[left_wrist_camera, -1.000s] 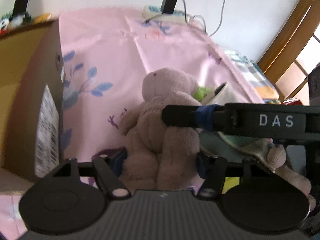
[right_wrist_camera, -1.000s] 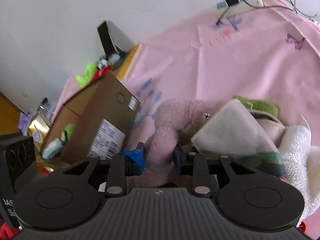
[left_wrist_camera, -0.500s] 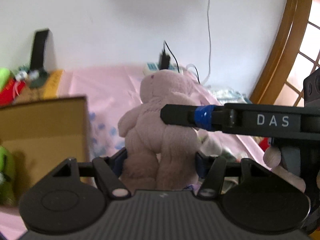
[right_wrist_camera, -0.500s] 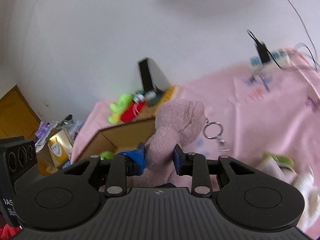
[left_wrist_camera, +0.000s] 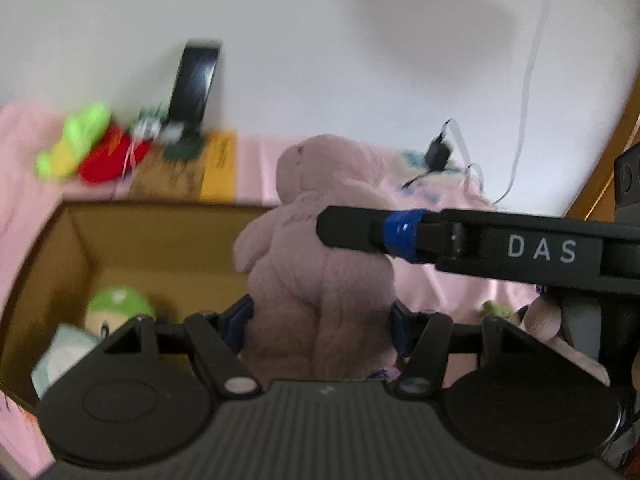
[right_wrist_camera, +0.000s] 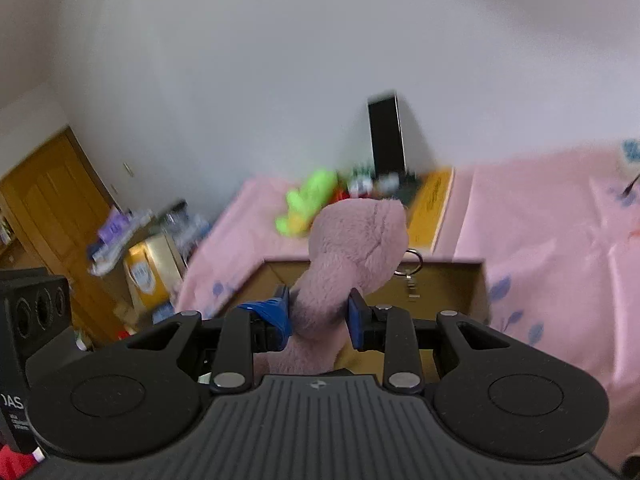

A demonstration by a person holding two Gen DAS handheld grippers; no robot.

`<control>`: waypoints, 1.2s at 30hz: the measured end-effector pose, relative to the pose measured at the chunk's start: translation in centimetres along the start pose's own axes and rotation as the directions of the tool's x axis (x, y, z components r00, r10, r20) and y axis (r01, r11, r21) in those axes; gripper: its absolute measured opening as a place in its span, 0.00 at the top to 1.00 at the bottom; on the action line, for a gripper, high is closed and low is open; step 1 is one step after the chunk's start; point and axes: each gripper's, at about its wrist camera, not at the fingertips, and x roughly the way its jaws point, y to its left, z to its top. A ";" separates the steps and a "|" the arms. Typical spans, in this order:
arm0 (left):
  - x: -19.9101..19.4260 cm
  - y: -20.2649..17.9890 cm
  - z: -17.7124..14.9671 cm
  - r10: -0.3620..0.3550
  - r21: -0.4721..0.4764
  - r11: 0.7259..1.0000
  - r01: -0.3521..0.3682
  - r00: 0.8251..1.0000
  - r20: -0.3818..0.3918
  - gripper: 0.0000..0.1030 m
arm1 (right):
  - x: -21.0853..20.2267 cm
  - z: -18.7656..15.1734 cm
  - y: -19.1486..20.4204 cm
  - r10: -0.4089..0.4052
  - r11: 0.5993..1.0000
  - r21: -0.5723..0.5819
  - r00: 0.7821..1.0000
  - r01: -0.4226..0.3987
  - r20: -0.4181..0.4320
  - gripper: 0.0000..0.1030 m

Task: Organize soft objects
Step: 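Carry the pink teddy bear into the box and open both grippers, then move both grippers back toward the printed cloth bundle on the sheet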

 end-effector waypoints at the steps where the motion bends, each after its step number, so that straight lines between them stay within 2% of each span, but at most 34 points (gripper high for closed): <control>1: 0.7 0.8 -0.1 -0.008 -0.020 1.000 0.008 1.000 -0.025 0.41 | 1.0 -0.1 0.0 -0.014 1.000 0.008 1.000 0.015 -0.028 0.88; 5: 3.3 2.8 -0.6 -0.067 -0.081 0.995 0.058 0.991 -0.114 0.41 | 3.7 -0.8 0.3 -0.098 0.995 -0.003 0.989 0.098 -0.113 0.88; 8: 5.6 3.9 -0.8 -0.118 -0.115 0.988 0.098 0.977 -0.180 0.41 | 4.7 -1.0 0.5 -0.167 0.986 -0.042 0.971 0.162 -0.172 0.88; 13: 7.6 4.0 -1.8 -0.195 -0.173 0.973 0.152 0.943 -0.270 0.41 | 5.9 -1.3 0.3 -0.289 0.957 -0.105 0.918 0.270 -0.272 0.88; 17: 8.9 3.5 -2.1 -0.212 -0.173 0.971 0.166 0.930 -0.301 0.41 | 6.7 -1.9 -0.2 -0.368 0.930 -0.133 0.882 0.344 -0.293 0.88; 22: 9.1 2.6 -2.1 -0.212 -0.130 0.975 0.180 0.929 -0.304 0.37 | 6.1 -2.6 0.4 -0.433 0.897 -0.198 0.876 0.396 -0.211 0.89; 26: 8.9 2.5 -1.9 -0.228 -0.131 0.972 0.197 0.926 -0.302 0.36 | 4.7 -2.7 0.3 -0.453 0.889 -0.151 0.877 0.432 -0.161 0.87; 28: 8.8 2.3 -2.0 -0.229 -0.120 0.972 0.202 0.925 -0.302 0.36 | 4.1 -2.8 0.0 -0.434 0.901 -0.092 0.889 0.424 -0.150 0.87; 32: 7.5 1.9 -1.7 -0.200 -0.082 0.979 0.184 0.941 -0.272 0.36 | 2.7 -3.4 0.2 -0.407 0.912 -0.007 0.906 0.409 -0.113 0.87; 36: 5.5 1.4 -1.1 -0.135 -0.012 0.991 0.136 0.967 -0.215 0.36 | 1.2 -3.8 0.5 -0.390 0.917 0.056 0.917 0.395 -0.076 0.87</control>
